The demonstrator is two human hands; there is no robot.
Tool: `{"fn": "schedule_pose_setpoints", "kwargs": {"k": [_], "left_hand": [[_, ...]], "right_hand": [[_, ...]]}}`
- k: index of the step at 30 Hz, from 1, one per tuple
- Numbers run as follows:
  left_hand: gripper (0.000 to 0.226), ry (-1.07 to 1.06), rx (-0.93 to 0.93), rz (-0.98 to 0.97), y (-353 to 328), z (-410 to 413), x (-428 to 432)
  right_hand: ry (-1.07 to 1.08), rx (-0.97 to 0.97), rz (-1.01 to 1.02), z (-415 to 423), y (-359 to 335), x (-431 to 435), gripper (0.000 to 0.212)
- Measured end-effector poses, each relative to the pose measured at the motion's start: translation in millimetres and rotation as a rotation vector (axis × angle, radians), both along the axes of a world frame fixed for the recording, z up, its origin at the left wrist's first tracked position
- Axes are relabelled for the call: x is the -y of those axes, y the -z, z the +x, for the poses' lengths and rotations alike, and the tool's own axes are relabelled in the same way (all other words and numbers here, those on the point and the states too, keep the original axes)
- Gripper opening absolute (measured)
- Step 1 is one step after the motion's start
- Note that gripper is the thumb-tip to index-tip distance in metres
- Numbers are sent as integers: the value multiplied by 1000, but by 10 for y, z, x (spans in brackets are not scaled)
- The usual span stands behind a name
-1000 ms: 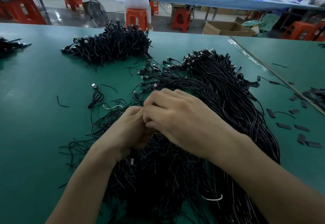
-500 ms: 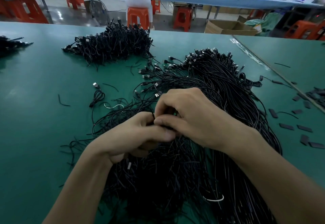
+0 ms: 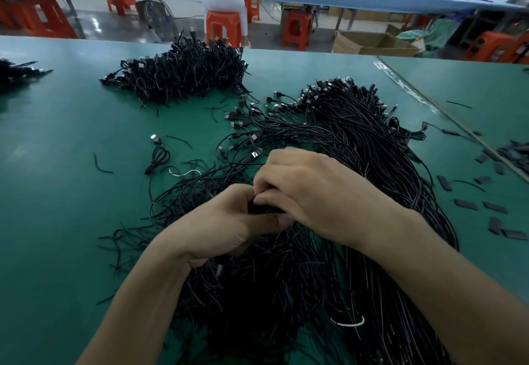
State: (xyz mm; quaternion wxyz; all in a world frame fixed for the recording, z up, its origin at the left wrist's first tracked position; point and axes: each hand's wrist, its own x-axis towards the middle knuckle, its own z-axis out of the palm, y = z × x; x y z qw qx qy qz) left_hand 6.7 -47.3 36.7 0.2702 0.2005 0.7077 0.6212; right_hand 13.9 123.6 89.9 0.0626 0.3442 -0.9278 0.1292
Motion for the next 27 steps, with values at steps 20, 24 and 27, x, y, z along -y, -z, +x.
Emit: {"fn": "schedule_pose_setpoints", "kwargs": {"k": [20, 24, 27], "left_hand": [[29, -579, -556, 181, 25, 4, -182], [22, -723, -817, -126, 30, -23, -86], [11, -695, -709, -67, 34, -25, -66]], "right_hand": [[269, 231, -885, -56, 292, 82, 13], [181, 362, -959, -65, 273, 66, 20], [134, 357, -954, -61, 249, 97, 21]]}}
